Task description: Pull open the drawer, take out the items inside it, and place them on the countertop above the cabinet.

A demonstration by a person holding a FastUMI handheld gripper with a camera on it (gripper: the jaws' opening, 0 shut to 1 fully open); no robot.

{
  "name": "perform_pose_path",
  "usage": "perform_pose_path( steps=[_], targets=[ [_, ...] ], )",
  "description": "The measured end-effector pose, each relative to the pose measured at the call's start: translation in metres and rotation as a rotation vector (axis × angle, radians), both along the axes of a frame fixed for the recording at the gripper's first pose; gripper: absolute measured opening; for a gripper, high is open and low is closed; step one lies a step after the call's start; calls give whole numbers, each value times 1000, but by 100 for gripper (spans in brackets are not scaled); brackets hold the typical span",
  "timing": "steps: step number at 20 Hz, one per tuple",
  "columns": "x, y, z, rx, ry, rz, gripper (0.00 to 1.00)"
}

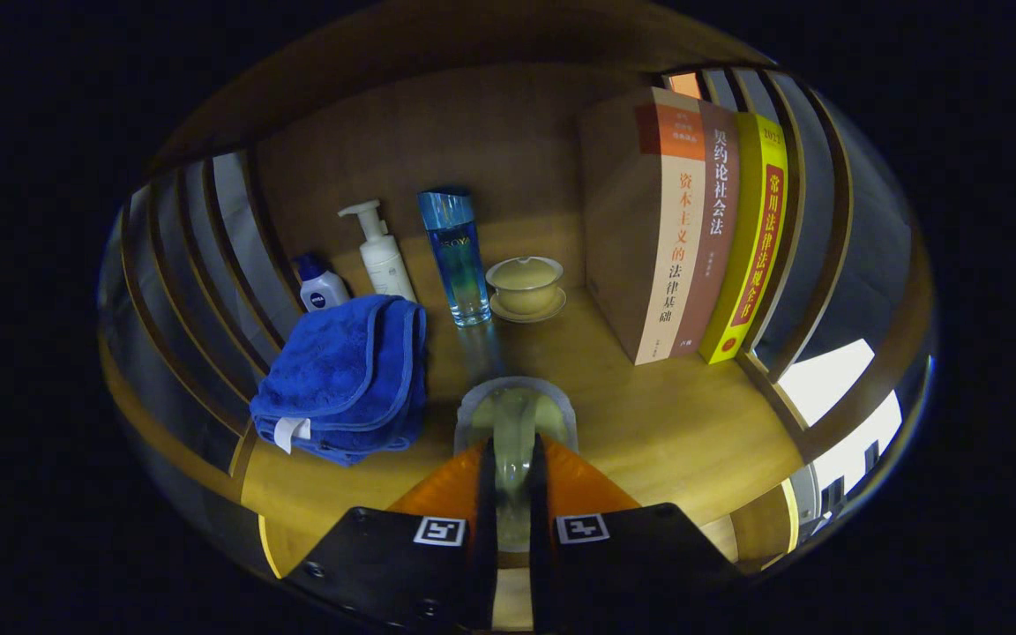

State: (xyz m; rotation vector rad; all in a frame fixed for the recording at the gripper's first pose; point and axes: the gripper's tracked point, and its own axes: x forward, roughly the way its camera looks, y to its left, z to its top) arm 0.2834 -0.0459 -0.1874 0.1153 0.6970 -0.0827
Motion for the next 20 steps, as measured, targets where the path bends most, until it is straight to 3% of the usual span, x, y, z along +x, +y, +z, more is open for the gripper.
perform_pose_path(
  steps=[8,15,18,20],
  targets=[
    [-2,5,-1,38,-6,7,43],
    [-10,6,-1,18,-4,26,82],
    [-9,7,23,25,-80,30,99],
    [-18,10,52,25,-160,49,99]
  ],
)
